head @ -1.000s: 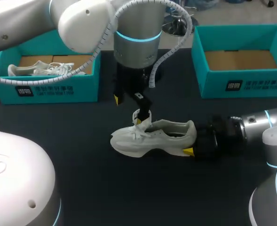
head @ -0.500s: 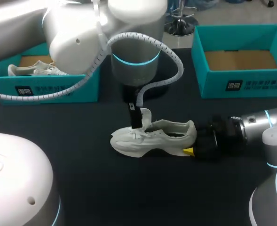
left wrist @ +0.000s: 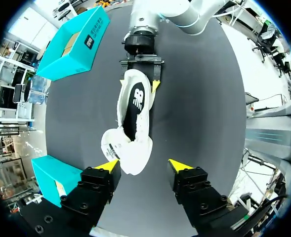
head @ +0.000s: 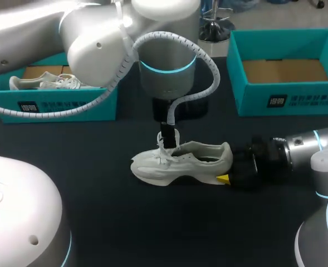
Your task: Take the shoe out of the shoebox, open the shoe tongue, remove and reinsert the insole, then place the shoe into the shoebox
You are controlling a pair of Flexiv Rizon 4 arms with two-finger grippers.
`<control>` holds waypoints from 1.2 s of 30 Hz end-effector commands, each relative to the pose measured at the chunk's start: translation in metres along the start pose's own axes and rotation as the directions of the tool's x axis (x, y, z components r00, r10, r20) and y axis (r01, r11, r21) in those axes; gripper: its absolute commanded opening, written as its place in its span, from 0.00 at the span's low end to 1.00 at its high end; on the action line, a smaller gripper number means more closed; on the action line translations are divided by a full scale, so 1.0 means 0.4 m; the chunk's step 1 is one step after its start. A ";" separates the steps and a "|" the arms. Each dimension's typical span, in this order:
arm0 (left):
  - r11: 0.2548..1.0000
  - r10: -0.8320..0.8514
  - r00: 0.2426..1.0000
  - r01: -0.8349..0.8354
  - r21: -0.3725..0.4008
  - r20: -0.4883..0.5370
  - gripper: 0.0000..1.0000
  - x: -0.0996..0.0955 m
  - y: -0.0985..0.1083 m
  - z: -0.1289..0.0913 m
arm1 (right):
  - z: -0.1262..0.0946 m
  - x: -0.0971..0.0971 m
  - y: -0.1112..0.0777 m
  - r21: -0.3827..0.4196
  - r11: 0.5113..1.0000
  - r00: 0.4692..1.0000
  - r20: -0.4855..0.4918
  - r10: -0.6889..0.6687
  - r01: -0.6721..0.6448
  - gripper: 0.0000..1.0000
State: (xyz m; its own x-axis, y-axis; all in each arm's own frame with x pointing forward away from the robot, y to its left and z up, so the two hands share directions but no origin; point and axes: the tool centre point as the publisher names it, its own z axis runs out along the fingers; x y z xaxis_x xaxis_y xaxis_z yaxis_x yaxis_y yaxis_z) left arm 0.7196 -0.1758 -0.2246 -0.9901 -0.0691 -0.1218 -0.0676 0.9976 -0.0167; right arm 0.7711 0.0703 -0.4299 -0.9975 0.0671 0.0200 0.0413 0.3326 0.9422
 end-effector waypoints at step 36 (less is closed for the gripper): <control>0.997 0.037 0.998 -0.040 -0.064 -0.055 0.00 -0.085 -0.180 0.239 | 0.010 0.001 -0.005 0.004 1.000 1.000 0.001 0.001 -0.001 0.00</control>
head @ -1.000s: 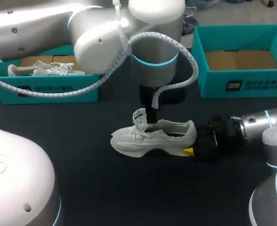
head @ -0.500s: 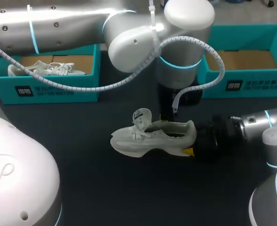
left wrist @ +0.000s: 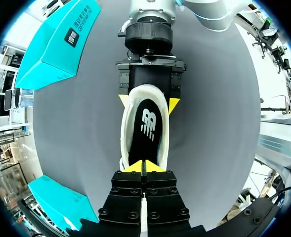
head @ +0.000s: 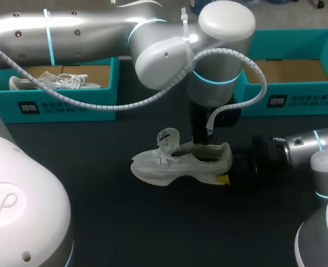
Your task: Take the shoe out of the shoebox, open the shoe tongue, remove and reinsert the insole, then place the shoe into the shoebox
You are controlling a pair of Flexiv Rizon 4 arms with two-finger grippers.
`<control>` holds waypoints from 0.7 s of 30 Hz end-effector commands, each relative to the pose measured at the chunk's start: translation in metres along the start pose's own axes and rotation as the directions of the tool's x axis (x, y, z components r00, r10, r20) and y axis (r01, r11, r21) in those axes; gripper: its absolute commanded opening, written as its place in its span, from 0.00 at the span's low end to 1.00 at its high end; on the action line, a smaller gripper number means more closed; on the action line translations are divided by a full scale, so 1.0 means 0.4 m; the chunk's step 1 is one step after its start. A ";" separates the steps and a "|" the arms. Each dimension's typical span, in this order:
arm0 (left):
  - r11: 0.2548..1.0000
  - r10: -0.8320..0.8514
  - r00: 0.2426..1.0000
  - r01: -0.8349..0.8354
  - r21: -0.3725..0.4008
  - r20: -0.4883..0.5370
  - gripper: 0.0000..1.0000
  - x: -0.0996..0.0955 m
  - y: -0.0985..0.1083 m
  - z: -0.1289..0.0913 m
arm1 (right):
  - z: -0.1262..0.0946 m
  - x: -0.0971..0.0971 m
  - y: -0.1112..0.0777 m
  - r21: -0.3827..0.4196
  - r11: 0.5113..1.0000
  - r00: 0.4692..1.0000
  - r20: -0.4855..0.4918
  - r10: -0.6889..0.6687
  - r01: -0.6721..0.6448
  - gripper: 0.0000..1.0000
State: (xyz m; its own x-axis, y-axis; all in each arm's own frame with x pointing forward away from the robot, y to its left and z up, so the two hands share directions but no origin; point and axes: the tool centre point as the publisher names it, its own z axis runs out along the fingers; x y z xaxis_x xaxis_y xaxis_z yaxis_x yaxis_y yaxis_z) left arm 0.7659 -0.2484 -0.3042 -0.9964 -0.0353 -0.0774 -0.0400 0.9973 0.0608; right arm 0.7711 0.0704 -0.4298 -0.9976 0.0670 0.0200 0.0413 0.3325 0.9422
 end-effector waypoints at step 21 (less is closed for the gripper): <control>0.997 0.060 0.996 -0.063 -0.041 -0.062 0.00 0.047 0.006 0.137 | 0.010 0.001 -0.005 0.004 1.000 1.000 0.001 0.001 -0.001 0.00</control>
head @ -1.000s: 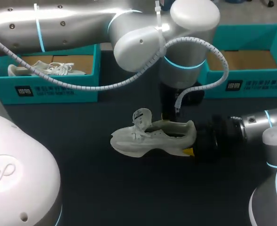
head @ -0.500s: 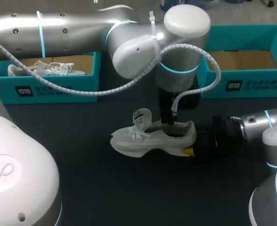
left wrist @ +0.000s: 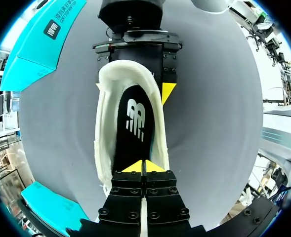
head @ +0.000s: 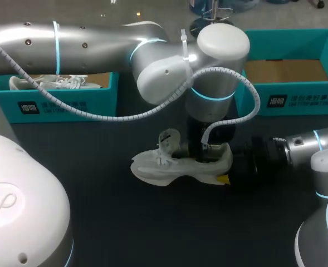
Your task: Take the shoe out of the shoebox, open the shoe tongue, remove and reinsert the insole, then place the shoe into the shoebox
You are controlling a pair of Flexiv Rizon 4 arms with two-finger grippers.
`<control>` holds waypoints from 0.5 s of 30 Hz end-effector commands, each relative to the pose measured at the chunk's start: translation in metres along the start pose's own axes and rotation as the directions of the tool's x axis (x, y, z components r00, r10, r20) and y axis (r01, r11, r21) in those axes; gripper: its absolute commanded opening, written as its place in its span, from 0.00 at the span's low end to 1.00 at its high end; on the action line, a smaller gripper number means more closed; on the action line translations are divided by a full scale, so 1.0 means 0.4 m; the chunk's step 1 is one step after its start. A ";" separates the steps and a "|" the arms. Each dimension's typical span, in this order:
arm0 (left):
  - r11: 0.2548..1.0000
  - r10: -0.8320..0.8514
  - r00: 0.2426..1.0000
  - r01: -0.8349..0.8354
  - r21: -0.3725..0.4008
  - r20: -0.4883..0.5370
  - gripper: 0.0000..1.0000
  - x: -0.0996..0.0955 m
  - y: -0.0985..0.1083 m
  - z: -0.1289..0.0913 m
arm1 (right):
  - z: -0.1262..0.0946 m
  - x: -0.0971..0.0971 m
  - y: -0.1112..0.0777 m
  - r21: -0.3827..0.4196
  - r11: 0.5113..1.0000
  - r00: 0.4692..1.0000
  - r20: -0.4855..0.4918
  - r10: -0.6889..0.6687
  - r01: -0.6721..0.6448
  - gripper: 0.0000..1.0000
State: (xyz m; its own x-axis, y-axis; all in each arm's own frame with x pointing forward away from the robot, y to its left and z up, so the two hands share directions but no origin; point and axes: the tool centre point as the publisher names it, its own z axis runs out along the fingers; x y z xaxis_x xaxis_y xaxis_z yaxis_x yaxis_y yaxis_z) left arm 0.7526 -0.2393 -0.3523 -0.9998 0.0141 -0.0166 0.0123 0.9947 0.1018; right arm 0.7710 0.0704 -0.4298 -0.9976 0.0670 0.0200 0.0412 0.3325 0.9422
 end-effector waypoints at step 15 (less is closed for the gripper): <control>0.998 0.067 0.997 -0.066 0.014 -0.041 0.00 0.025 -0.024 0.055 | 0.010 0.001 -0.005 0.004 1.000 1.000 0.001 0.001 -0.001 0.00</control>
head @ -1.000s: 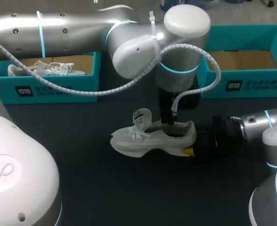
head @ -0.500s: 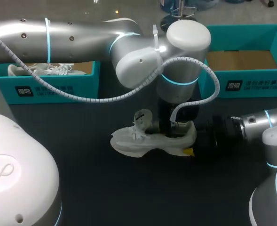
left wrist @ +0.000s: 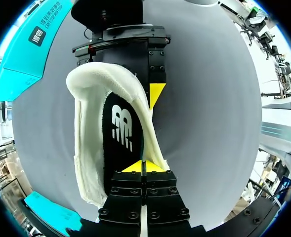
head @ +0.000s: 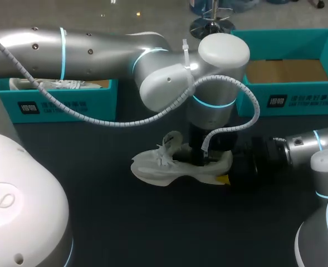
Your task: Take the shoe out of the shoebox, open the shoe tongue, remove and reinsert the insole, then place the shoe into the shoebox
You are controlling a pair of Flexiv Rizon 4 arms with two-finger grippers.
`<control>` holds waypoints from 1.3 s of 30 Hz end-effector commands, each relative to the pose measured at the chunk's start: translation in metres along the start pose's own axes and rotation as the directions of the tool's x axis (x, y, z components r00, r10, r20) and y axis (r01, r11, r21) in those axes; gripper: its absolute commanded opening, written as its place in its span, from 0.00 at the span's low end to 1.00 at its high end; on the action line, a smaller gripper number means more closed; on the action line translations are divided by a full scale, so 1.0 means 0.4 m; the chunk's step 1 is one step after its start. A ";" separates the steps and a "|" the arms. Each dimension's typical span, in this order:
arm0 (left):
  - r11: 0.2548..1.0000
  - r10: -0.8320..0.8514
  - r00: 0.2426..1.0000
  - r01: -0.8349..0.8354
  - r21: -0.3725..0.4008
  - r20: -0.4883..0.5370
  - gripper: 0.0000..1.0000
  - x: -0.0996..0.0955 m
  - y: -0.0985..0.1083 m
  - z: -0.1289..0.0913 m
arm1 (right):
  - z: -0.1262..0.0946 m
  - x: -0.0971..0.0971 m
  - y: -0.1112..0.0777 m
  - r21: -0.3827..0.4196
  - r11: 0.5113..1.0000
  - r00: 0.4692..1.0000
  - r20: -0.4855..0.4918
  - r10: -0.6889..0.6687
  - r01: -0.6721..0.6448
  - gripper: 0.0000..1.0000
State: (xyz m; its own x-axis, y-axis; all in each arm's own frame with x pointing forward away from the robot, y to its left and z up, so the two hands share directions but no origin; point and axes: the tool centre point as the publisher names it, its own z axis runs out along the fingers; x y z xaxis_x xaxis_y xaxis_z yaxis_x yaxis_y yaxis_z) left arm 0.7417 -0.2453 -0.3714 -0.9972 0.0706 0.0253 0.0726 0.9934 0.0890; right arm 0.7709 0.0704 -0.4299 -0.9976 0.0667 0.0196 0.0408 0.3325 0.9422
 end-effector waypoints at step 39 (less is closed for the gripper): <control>0.991 0.109 0.991 -0.115 0.074 0.072 0.31 -0.021 -0.028 0.026 | 0.010 0.000 -0.005 0.004 1.000 1.000 0.002 0.001 -0.001 0.00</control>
State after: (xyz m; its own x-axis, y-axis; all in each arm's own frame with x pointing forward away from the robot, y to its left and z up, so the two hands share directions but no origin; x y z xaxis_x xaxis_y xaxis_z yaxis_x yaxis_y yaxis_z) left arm 0.7551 -0.2633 -0.3830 -0.9829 0.1825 -0.0258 0.1818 0.9830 0.0260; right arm 0.7705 0.0704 -0.4300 -0.9976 0.0661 0.0193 0.0403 0.3327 0.9422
